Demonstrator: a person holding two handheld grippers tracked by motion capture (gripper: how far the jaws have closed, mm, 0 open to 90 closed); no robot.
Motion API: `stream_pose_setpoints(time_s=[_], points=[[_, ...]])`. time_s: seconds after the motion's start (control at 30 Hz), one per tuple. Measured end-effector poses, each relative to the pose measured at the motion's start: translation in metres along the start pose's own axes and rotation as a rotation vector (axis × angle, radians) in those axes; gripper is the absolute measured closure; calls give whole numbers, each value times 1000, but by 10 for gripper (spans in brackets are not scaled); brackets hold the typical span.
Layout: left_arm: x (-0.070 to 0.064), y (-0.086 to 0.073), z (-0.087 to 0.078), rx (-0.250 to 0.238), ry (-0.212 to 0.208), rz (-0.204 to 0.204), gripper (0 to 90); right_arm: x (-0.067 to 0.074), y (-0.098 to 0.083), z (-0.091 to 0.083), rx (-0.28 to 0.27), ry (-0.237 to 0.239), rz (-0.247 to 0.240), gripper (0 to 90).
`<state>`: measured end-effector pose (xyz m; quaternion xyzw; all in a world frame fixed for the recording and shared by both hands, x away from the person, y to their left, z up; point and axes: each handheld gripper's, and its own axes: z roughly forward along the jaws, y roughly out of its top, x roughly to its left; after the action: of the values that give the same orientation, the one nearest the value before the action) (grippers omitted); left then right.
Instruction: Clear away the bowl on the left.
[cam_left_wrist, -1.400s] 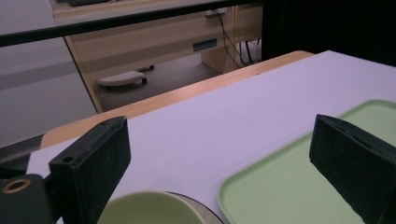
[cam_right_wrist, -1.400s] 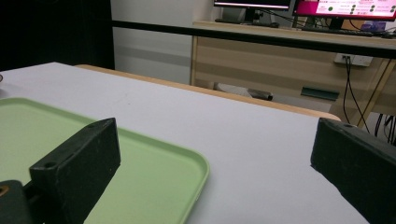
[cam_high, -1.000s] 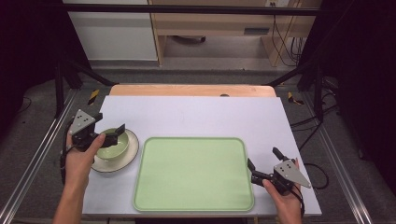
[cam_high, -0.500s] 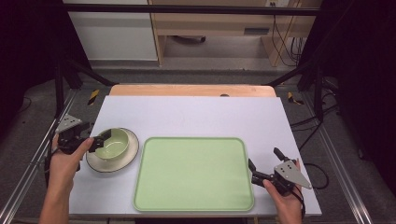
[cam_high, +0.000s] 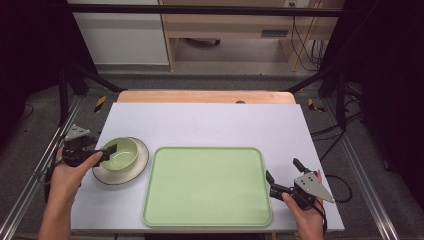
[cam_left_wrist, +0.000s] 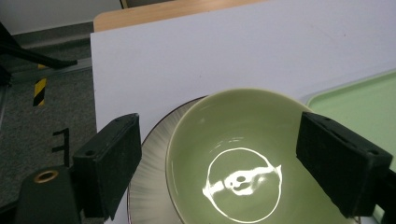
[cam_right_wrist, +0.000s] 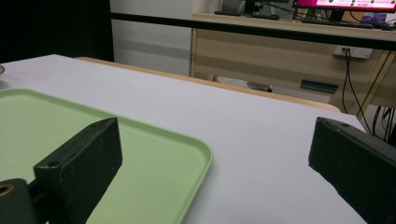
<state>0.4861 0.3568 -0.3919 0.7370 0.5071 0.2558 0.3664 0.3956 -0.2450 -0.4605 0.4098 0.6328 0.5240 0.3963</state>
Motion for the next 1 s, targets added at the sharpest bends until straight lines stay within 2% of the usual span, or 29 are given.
stream_pose_setpoints(time_s=[0.13,0.23,0.3,0.37,0.47,0.7,0.9,1.0], points=[[3,-3,-1,17,16,-12,172,0,0,0,-2,1,-1,29],[5,-5,1,34,12,-26,236,0,0,0,3,1,2,30],[7,-7,4,59,15,-34,250,0,0,0,3,-3,2,31],[8,-11,11,93,18,-45,301,0,-1,-1,7,-5,2,33],[10,-16,16,118,16,-63,358,1,-1,-1,8,-1,3,33],[15,-18,25,144,11,-91,476,-1,-1,0,6,-1,15,34],[22,-22,28,152,4,-121,516,-1,-1,5,10,6,16,35],[25,-24,29,162,-5,-138,569,0,-2,7,17,12,14,35]])
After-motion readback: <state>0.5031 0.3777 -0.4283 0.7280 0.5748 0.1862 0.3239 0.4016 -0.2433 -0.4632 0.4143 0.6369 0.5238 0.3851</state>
